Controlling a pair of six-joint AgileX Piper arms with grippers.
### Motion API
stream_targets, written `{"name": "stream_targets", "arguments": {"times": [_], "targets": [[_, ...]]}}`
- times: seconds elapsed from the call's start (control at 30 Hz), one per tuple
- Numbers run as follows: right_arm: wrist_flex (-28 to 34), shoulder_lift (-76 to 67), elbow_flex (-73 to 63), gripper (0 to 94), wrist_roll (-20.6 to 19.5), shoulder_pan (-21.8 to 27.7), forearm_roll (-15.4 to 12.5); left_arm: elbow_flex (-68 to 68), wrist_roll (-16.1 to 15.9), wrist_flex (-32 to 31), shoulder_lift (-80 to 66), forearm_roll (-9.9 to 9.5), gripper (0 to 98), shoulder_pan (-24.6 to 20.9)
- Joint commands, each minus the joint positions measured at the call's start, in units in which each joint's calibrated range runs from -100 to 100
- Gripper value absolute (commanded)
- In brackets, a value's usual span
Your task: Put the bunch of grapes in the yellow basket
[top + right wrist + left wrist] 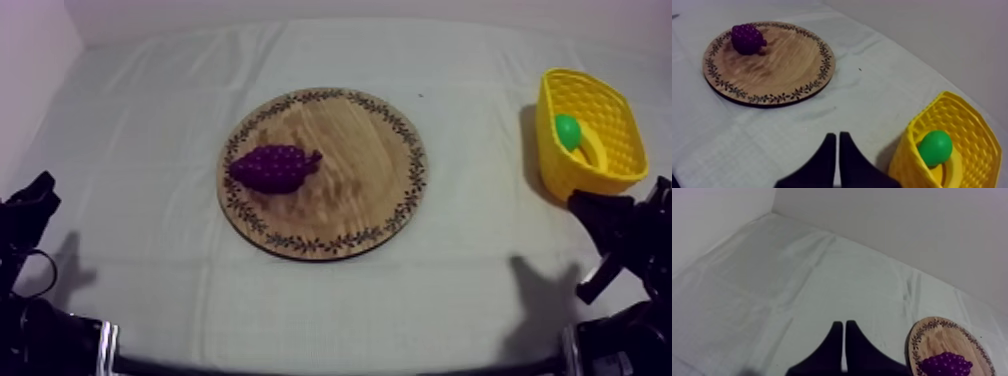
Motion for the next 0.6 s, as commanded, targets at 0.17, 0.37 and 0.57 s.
{"name": "stream_targets", "arguments": {"times": [0.17, 0.37, 0.57], "targets": [[1.0, 9.7, -8.6, 0.8, -6.1, -2.8, 5.3, 0.0, 0.0, 0.0, 0.0, 0.01, 0.0, 0.0], [9.5, 23.7, -26.3, 0.5, -6.8, -6.3, 5.5, 0.0, 0.0, 0.0, 0.0, 0.01, 0.0, 0.0], [20.9, 39.8, -47.3, 0.4, -5.1, -11.2, 5.9, 0.0, 0.0, 0.0, 0.0, 0.01, 0.0, 0.0]]}}
